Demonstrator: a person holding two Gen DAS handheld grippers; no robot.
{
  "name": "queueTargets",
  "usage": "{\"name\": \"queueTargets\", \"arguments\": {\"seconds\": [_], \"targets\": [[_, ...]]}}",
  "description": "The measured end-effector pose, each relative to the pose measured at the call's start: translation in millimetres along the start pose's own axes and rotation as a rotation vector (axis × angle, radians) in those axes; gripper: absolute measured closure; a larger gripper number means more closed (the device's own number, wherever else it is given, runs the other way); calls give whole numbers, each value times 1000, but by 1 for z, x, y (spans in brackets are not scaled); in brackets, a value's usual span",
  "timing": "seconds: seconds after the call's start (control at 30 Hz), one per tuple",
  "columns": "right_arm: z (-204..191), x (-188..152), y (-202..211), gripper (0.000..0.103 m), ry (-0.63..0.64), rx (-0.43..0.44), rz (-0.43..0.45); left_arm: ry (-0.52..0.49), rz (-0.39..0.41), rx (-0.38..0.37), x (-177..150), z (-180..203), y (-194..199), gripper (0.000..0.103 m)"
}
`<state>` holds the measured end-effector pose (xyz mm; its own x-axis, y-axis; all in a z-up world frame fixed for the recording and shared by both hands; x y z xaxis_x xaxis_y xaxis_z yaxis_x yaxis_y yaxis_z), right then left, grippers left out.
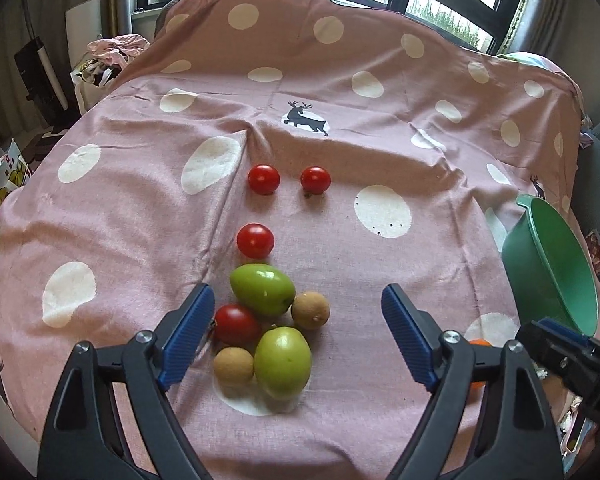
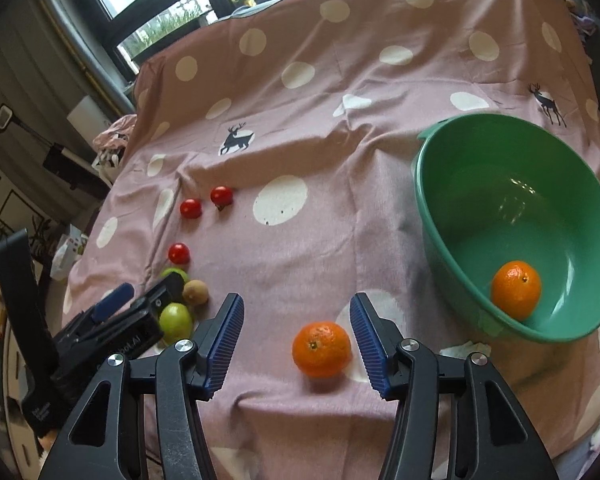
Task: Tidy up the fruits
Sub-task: 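Move the right tool back to the second orange on the cloth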
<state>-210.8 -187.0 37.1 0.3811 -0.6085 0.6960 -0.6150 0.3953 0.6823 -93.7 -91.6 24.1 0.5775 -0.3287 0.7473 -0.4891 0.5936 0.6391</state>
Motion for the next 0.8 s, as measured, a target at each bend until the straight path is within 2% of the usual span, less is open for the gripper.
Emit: {"name": "queueTargets", "arguments": {"seconds": [0.33,0.57,0.8], "targets": [[-2,-43,-13,47,50,-57,-111,6,-2,1,0,-2,0,17],[1,-54,-25,47,40,-53,-144,-3,-9,5,-1,1,0,17],[-3,-57,-30,47,84,-73,-141,-5,-14,7,-2,3,-1,17]]}}
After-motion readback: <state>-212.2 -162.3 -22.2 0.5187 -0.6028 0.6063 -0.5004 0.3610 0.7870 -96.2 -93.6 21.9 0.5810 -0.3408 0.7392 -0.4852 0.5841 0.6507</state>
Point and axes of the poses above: each gripper's, at about its wrist camera, not at the fingertips, and y roughly against the way its jaws point, z to its right, x to its top, the point moved 5 cm from there along -y, roughly the way its jaws point, and after that the axes turned 11 degrees about z, right-handed, at the moved point
